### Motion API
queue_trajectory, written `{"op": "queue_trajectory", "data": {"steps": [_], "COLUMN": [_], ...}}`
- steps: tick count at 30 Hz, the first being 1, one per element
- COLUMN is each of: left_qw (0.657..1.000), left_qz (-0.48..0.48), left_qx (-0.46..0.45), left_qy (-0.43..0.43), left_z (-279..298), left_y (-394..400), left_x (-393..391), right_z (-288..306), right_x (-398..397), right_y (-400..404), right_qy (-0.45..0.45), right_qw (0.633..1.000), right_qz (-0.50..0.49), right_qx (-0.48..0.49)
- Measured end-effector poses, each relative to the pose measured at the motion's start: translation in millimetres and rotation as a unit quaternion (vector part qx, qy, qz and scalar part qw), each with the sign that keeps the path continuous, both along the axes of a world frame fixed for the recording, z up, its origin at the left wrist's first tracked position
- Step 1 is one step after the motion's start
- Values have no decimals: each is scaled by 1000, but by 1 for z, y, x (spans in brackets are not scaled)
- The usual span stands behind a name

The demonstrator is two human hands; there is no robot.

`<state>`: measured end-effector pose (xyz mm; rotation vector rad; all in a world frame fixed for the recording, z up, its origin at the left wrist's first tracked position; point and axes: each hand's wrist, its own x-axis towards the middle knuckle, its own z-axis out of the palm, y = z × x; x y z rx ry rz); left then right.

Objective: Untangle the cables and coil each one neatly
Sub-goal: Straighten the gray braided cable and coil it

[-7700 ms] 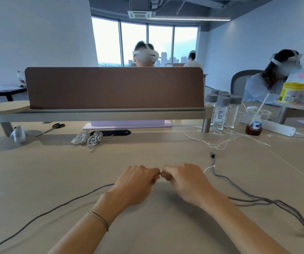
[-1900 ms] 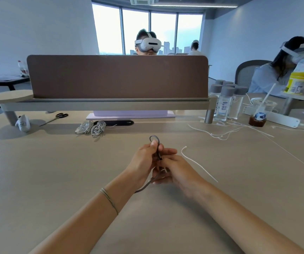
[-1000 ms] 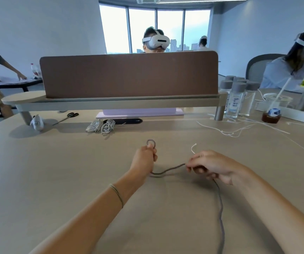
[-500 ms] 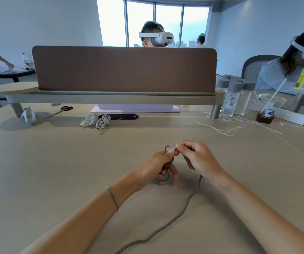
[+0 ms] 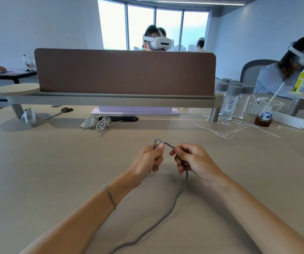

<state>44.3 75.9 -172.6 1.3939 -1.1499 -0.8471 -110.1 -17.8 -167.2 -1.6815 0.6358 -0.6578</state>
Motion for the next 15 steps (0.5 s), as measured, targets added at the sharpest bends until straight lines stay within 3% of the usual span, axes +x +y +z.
{"op": "queue_trajectory", "data": {"steps": [4,9,12,15], "left_qw": [1000,991,984,988], "left_qz": [-17,100,126,120], "left_qx": [9,-45,-63,-80], "left_qy": [4,-72,-108,-59], "left_z": [-2,-9,-9,-8], "left_y": [-1,-4,-4,-6], "left_x": [-6,-13,-19,-25], "right_z": [-2,-7,-12,-14], "right_x": [6,14,22,26], "right_y": [9,16,20,24], "right_qy": [3,64,85,113], "right_qw": [999,995,993,991], "right_qz": [-16,-31,-61,-62], "right_qx": [43,69,44,-23]}}
